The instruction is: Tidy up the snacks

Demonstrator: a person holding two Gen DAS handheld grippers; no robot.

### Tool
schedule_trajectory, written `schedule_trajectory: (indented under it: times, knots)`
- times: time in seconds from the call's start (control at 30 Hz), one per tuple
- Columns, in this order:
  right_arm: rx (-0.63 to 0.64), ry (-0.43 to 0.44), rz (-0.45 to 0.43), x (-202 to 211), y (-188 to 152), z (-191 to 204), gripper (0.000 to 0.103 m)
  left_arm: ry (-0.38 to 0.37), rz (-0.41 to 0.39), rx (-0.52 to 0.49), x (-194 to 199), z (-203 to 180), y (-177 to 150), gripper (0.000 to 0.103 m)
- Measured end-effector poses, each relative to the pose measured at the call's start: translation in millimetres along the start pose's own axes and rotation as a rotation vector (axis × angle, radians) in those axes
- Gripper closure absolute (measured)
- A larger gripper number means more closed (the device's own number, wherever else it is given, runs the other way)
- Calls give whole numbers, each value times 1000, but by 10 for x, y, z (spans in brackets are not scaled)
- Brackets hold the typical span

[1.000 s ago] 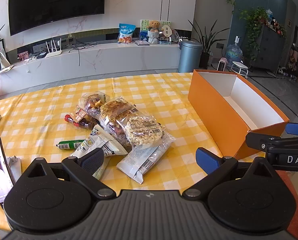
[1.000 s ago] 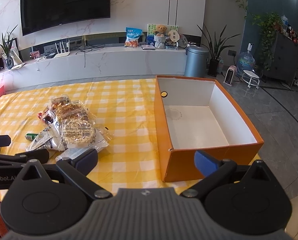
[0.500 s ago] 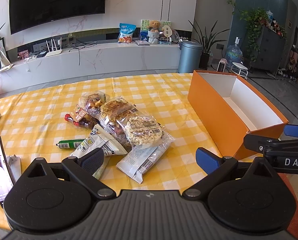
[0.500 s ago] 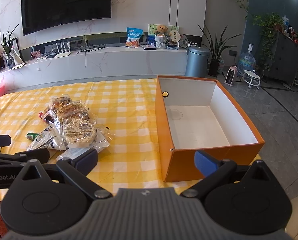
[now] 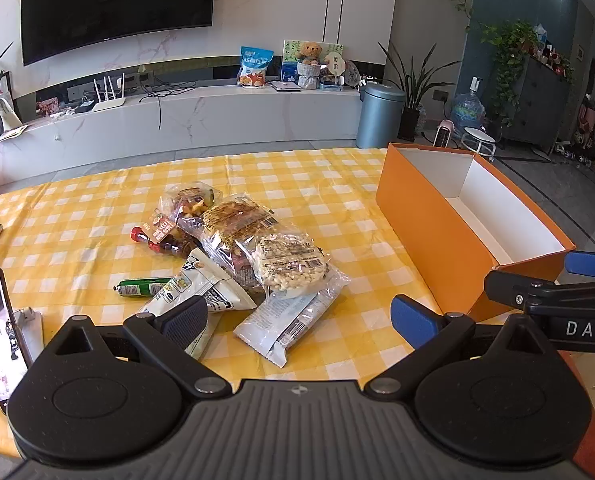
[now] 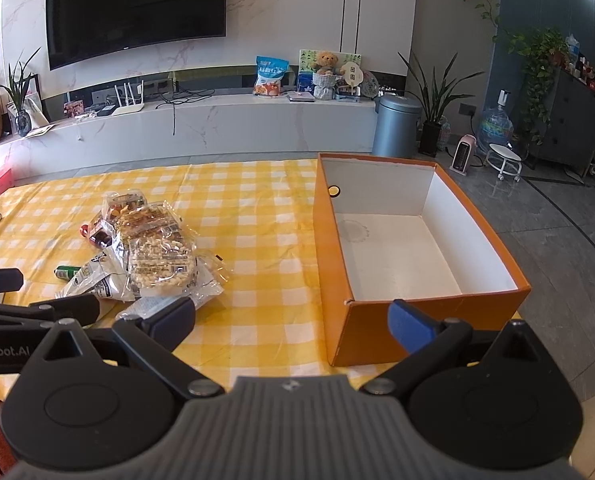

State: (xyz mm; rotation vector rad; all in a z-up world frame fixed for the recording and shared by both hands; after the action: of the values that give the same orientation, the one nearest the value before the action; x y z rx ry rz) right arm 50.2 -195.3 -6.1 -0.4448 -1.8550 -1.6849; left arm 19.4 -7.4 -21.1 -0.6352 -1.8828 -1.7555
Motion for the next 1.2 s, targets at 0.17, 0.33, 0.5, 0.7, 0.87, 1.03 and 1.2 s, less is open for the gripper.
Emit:
schedule_trajectory:
  times: [0.17, 0.33, 0.5, 0.7, 0.87, 1.03, 1.2]
  knots:
    - [4, -1, -2, -2, 3, 14, 3, 0, 1, 0, 2, 4, 2, 0]
    - [-1, -2, -2, 3, 5, 15, 3, 1, -2, 5, 7, 24, 6, 0]
    - [-61, 49, -34, -1, -20, -43, 3, 1, -36, 5, 55, 149, -23, 0]
    - [-10, 149, -89, -85, -69, 81, 3, 1, -34, 4, 8, 287, -84, 0]
    - [32, 248, -96, -239, -106, 258, 13, -66, -6, 59, -139, 428, -137, 8]
    - [78, 256, -74, -475, -109, 422, 22, -27, -13, 20, -300, 524, -124, 21]
    - [66, 272, -24, -808, -48, 550, 13, 17, -10, 17, -483, 654, -102, 20]
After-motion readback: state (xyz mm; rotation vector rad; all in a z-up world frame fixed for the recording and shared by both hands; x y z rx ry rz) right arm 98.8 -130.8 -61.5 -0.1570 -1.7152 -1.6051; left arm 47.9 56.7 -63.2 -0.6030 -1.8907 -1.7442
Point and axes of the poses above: each gripper's, at about its wrist camera, not at the fingertips, and x roughly against the way its jaws point, z to its left, y to its top, the point moved 3 cm from there along -x, roughly the way its jaws point, and after that the axes turned 1 degree about -z, right-handed, at the moved point
